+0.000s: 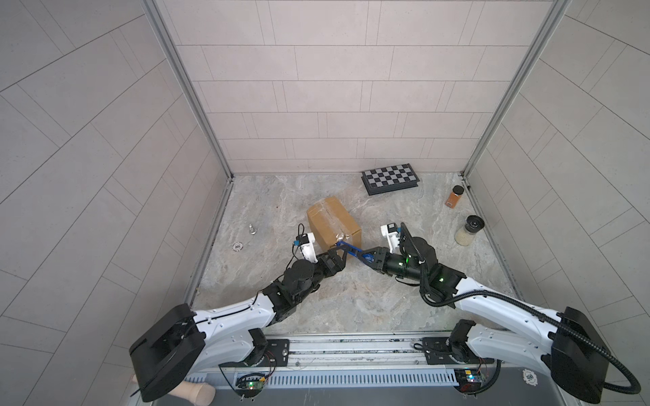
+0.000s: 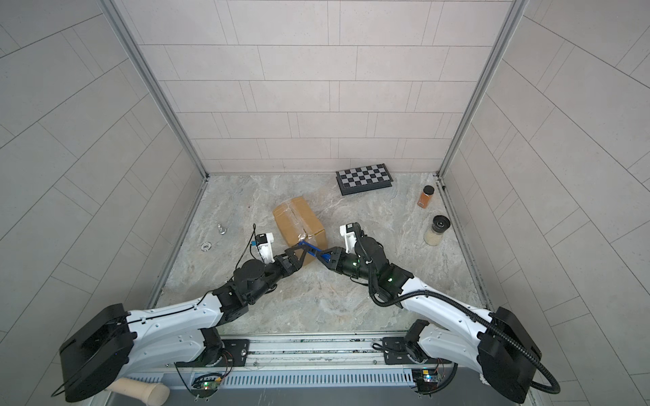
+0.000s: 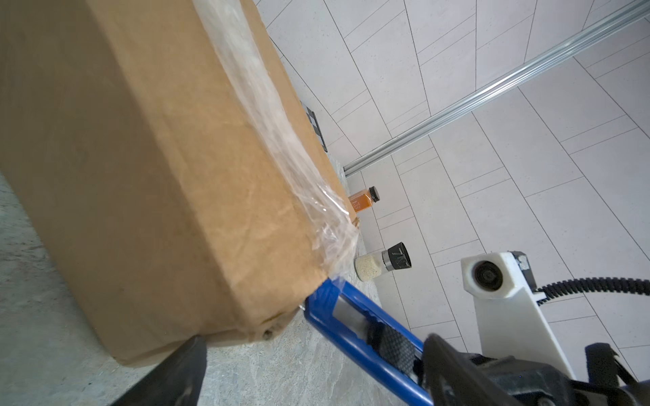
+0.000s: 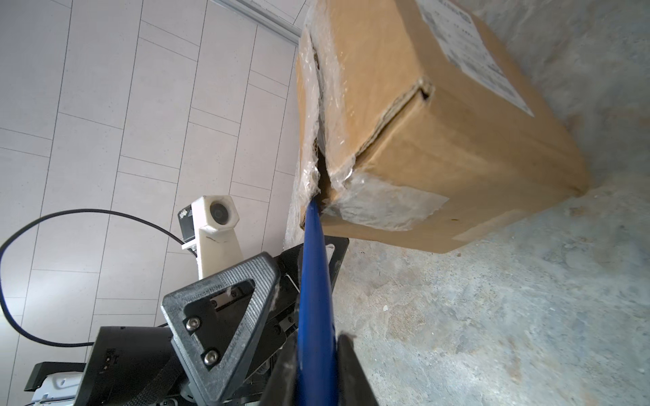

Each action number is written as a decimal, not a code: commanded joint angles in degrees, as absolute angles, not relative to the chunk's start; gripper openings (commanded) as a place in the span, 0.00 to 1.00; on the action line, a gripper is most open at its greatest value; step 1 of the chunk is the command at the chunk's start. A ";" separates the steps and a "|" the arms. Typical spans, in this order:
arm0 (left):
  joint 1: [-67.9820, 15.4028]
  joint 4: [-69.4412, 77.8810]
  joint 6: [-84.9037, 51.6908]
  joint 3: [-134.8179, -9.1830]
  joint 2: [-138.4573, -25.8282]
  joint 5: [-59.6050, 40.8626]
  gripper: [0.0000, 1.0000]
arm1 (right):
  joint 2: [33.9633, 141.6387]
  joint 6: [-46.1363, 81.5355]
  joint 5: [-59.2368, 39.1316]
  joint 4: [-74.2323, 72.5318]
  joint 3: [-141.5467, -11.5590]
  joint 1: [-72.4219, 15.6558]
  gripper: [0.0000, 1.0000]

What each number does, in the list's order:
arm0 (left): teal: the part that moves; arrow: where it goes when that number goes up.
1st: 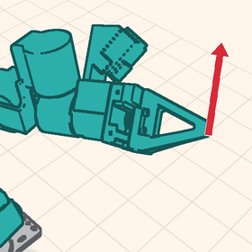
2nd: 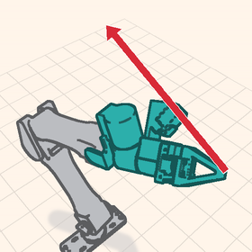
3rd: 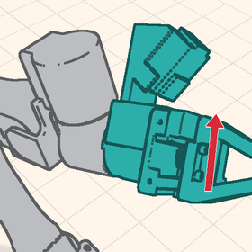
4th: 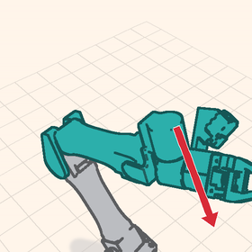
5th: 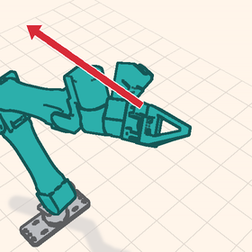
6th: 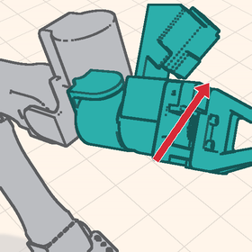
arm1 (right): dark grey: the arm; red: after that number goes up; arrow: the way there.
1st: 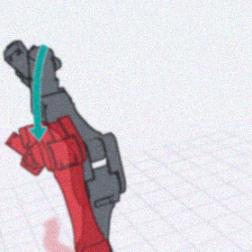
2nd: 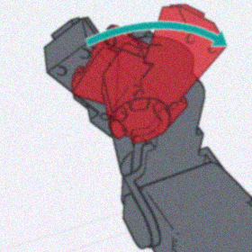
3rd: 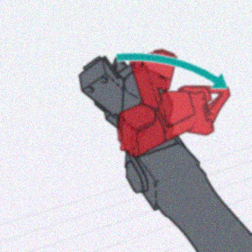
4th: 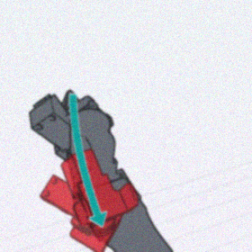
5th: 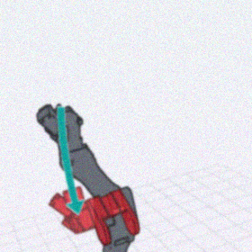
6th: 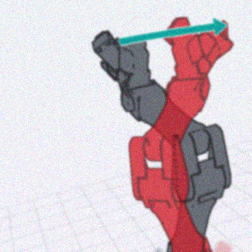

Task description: Unpack the express box

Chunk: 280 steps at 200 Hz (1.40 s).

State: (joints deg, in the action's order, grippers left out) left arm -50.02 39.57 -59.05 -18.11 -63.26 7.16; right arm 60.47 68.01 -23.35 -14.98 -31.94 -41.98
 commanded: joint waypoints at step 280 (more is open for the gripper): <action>-36.80 29.25 -44.12 -37.13 -75.06 -4.74 1.00 | 39.33 58.88 -19.42 12.13 -31.07 -31.64 0.00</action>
